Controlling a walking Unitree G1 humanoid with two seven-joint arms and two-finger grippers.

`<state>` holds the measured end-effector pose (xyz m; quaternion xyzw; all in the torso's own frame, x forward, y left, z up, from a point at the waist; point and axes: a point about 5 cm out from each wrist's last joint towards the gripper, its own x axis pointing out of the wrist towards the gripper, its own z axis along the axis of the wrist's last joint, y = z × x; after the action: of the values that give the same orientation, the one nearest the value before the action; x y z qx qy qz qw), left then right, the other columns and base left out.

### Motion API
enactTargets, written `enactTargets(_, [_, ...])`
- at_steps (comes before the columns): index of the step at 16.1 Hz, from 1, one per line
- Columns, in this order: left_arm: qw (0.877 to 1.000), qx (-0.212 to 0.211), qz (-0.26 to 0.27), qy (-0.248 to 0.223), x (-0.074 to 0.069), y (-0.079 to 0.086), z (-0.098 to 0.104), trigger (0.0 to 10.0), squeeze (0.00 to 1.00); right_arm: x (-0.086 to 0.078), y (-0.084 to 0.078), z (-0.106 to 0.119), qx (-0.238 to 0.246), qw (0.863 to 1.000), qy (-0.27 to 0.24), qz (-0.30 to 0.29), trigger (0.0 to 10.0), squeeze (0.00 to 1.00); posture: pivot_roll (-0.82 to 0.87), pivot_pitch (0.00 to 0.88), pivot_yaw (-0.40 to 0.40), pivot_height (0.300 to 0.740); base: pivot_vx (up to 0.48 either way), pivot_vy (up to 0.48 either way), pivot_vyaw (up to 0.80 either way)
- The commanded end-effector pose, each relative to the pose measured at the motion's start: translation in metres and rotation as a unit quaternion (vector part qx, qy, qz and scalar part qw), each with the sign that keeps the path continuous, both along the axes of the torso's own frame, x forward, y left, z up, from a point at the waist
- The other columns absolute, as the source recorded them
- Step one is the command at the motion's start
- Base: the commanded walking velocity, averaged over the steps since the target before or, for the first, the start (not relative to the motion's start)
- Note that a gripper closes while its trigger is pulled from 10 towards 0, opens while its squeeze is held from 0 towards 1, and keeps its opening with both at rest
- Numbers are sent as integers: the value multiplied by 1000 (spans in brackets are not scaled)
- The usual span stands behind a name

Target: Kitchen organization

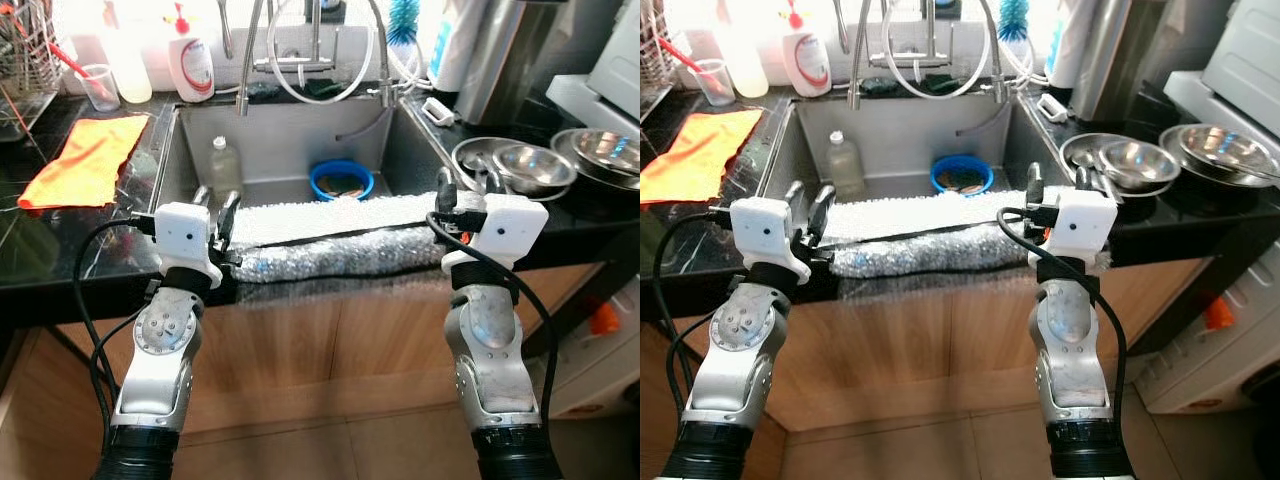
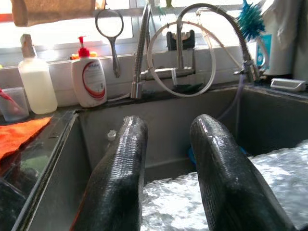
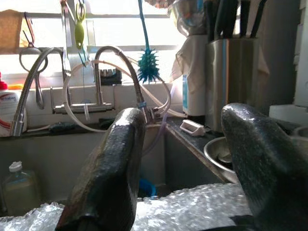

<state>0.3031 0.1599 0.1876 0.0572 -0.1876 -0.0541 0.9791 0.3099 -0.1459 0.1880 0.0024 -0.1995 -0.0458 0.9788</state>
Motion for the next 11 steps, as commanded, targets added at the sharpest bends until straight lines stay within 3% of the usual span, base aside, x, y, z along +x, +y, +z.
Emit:
enactTargets(1, [1000,-2,-4,0,-1,-2,0,10000,0,1,0,1,6,1000,-2,1,10000,0,4,0,-7,740,296,0,0])
enactTargets(2, [1000,-1,-8,1,-1,-4,0,10000,0,1,1,2,9,1000,-6,10,10000,0,4,0,-6,740,304,0,-800])
enactTargets(7, [1000,0,-12,-2,-1,-6,1,10000,0,1,4,4,3,1000,-15,13,10000,0,6,0,-7,740,300,0,0])
enactTargets(11, [1000,1,-13,-1,-2,-7,0,10000,0,1,4,4,2,1000,-15,12,10000,0,5,0,-8,740,0,0,0])
